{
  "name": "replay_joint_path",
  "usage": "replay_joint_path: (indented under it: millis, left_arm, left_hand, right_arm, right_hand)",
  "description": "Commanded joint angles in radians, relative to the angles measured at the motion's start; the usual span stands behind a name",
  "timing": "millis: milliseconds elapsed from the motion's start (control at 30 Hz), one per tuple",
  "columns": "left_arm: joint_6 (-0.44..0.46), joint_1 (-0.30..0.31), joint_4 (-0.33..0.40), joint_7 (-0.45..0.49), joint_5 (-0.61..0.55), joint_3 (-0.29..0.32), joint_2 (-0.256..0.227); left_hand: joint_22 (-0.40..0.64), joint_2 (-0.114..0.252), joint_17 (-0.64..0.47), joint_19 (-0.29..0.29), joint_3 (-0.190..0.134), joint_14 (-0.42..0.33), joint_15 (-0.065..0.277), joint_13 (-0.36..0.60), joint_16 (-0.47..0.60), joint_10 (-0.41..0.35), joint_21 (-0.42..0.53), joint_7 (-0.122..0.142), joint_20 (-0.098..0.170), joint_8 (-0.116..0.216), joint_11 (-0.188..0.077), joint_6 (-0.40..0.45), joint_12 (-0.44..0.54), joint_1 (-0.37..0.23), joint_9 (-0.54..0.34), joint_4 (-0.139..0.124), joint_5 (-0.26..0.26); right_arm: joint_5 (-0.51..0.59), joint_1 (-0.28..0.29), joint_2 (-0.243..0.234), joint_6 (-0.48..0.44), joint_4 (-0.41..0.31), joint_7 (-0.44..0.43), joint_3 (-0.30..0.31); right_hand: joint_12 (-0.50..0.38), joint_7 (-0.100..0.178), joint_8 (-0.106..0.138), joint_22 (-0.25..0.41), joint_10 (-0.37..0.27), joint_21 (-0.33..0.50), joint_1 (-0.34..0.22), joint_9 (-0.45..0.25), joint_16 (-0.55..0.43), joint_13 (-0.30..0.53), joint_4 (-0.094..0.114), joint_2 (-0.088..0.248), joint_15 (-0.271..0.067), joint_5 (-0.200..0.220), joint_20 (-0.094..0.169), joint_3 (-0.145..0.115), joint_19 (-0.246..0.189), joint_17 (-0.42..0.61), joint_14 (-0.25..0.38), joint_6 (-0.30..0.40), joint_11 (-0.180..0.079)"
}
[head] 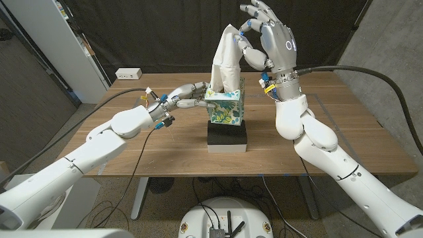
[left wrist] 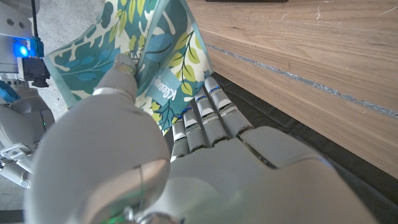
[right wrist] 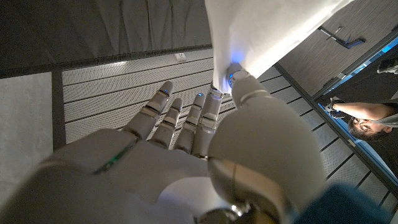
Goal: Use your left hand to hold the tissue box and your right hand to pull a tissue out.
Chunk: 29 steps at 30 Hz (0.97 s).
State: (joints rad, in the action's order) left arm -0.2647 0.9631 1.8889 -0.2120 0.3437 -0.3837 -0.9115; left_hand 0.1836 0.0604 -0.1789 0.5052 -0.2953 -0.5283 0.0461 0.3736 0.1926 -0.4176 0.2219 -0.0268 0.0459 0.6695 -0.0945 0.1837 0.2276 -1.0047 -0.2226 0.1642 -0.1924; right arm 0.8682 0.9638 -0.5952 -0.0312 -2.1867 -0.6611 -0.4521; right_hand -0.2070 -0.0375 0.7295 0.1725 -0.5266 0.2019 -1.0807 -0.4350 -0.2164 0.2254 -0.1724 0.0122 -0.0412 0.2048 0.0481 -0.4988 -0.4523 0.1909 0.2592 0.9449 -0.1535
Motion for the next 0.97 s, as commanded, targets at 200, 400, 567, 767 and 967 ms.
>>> replay_joint_path:
  millis: [200, 400, 567, 767, 967]
  left_arm:
    - [0.006, 0.012, 0.013, -0.007, 0.011, 0.011, -0.015]
    - [0.004, 0.015, 0.014, -0.017, 0.019, 0.015, -0.024]
    - [0.003, 0.017, 0.012, -0.026, 0.023, 0.019, -0.033]
    - [-0.005, 0.018, 0.009, -0.038, 0.028, 0.022, -0.041]
    - [0.008, 0.001, 0.008, -0.052, 0.028, 0.005, -0.03]
  left_hand:
    - [0.003, 0.008, -0.004, 0.001, -0.007, -0.006, 0.131, 0.005, 0.004, -0.006, -0.001, -0.001, 0.025, 0.005, 0.005, 0.003, -0.006, -0.007, -0.003, 0.002, -0.005]
    - [0.003, 0.008, -0.004, 0.001, -0.007, -0.005, 0.131, 0.005, 0.004, -0.006, -0.002, -0.003, 0.025, 0.005, 0.004, 0.003, -0.006, -0.007, -0.003, 0.002, -0.005]
    - [0.003, 0.008, -0.004, 0.001, -0.006, -0.005, 0.13, 0.005, 0.004, -0.006, -0.002, -0.002, 0.025, 0.005, 0.005, 0.003, -0.006, -0.007, -0.003, 0.001, -0.005]
    - [0.003, 0.007, -0.004, 0.0, -0.005, -0.005, 0.131, 0.006, 0.005, -0.006, -0.002, -0.001, 0.026, 0.005, 0.003, 0.003, -0.006, -0.006, -0.003, 0.001, -0.004]
    - [0.003, 0.007, -0.004, 0.0, -0.005, -0.005, 0.132, 0.006, 0.005, -0.007, -0.002, -0.001, 0.026, 0.006, 0.004, 0.006, -0.006, -0.006, -0.003, 0.001, -0.004]
  right_arm:
    - [-0.007, -0.008, 0.021, -0.001, 0.012, -0.047, 0.011]
    - [-0.001, -0.016, 0.034, 0.002, 0.025, -0.08, 0.007]
    - [-0.002, -0.019, 0.046, 0.001, 0.031, -0.107, 0.006]
    - [0.005, -0.019, 0.062, 0.0, 0.047, -0.164, 0.006]
    - [-0.006, -0.002, 0.062, 0.006, 0.044, -0.21, 0.026]
  right_hand:
    - [0.002, 0.003, 0.002, 0.003, -0.002, -0.001, -0.012, -0.016, -0.001, 0.004, 0.001, -0.002, -0.142, 0.009, 0.068, 0.006, 0.006, 0.001, -0.001, 0.009, -0.007]
    - [0.001, 0.004, -0.001, 0.003, -0.004, -0.001, -0.012, -0.013, -0.001, 0.004, 0.002, 0.0, -0.144, 0.009, 0.069, 0.01, 0.006, 0.001, -0.002, 0.007, -0.007]
    - [0.002, 0.008, -0.003, 0.003, -0.003, -0.001, -0.012, -0.011, -0.001, 0.004, 0.002, 0.001, -0.146, 0.009, 0.071, 0.013, 0.006, 0.001, -0.002, 0.006, -0.009]
    - [0.002, 0.01, -0.004, 0.003, -0.003, -0.001, -0.011, -0.009, 0.0, 0.004, 0.003, 0.002, -0.147, 0.009, 0.071, 0.015, 0.006, 0.001, -0.004, 0.007, -0.012]
    - [0.003, 0.01, -0.005, 0.003, -0.003, -0.001, -0.011, -0.008, 0.001, 0.004, 0.003, 0.002, -0.149, 0.009, 0.073, 0.018, 0.007, 0.001, -0.005, 0.008, -0.014]
